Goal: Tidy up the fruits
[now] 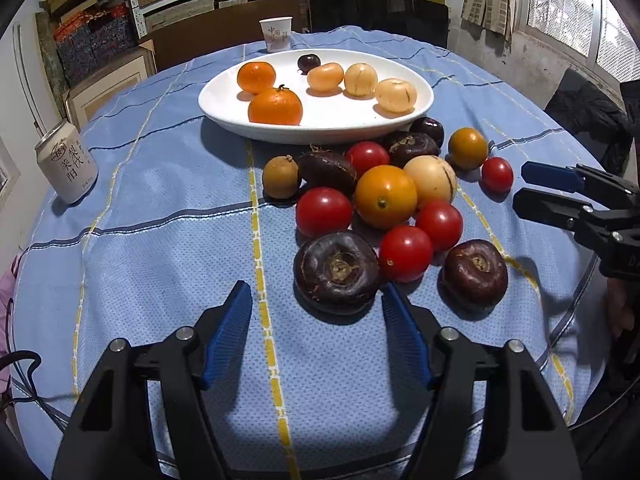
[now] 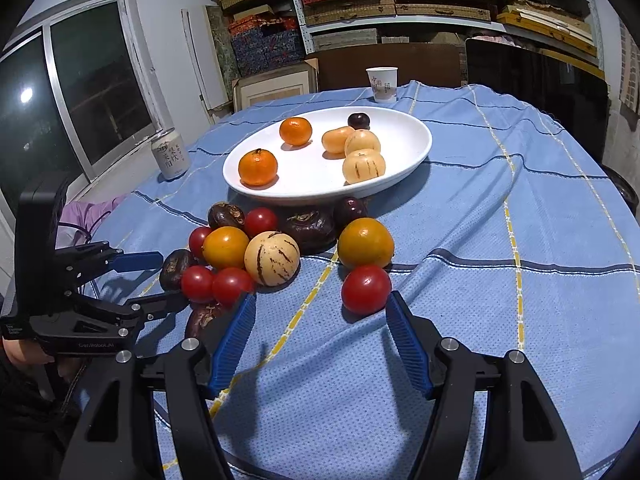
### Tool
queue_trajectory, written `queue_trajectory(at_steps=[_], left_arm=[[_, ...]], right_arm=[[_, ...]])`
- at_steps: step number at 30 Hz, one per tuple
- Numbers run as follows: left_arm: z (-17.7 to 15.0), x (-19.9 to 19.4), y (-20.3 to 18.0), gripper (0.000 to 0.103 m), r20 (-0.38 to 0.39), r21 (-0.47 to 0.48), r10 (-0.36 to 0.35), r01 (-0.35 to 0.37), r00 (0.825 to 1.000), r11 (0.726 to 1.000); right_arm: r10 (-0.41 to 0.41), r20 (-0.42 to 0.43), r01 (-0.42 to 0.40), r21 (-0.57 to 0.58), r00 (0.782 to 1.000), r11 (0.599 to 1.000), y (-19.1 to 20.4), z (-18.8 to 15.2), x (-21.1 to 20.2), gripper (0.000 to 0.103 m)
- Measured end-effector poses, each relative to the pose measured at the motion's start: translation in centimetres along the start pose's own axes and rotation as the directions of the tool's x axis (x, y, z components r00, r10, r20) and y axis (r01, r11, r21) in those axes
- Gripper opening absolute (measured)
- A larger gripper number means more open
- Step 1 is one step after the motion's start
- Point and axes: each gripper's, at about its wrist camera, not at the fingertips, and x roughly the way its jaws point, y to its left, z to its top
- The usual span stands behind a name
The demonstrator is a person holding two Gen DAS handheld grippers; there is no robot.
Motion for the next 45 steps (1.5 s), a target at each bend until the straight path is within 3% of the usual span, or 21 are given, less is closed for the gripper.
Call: queue_trajectory(at_steps=[14, 17, 20, 33, 40, 43, 45], left_arm=[[0.1, 0.1, 0.3, 0.065, -0.002, -0.023, -0.034, 0.034, 0.999, 0.999], [0.1, 0.0, 0.3, 0.057, 0.006, -0.026, -0.038, 0.038, 0.999, 0.999], [-0.1, -0.1, 0.1, 0.041, 0.020, -0.016, -0.047, 0.047, 0.999, 0.999], [-0.5, -2.0, 1.1, 0.040, 0.141, -0.084, -0.082, 0.095, 0.987, 0.992], [-0.4, -1.9, 1.3, 0.040, 0.138, -0.088, -0.096, 0.108, 0.986, 0.990], [-0.5, -2.0, 1.2, 0.040, 0.138, -0.085, -0.099, 0.112, 0.985, 0.990], [-0.5, -1.9, 1.3, 0.040, 0.138, -0.088, -0.101, 0.114, 0.985, 0.990]], right_arm=[[-0.001, 0.005, 0.001, 0.005, 1.000, 1.000, 0.0, -0.1, 0.0, 0.068], [-0.001, 0.006, 0.001, 0.006, 1.000, 1.000, -0.1, -0.1, 0.0, 0.068], [-0.002, 0.008, 0.002, 0.008, 1.000, 1.000, -0.1, -0.1, -0.1, 0.068], [-0.005, 0.012, 0.005, 0.008, 1.000, 1.000, -0.1, -0.1, -0.3, 0.068], [-0.053, -0.041, 0.054, 0.026, 0.998, 0.998, -0.4, 0.5, 0.5, 0.068], [-0.063, -0.054, 0.063, -0.010, 0.997, 0.998, 0.0, 1.1, 1.0, 0.049], [-0.075, -0.048, 0.074, -0.032, 0.996, 0.997, 0.3, 1.4, 1.2, 0.045]])
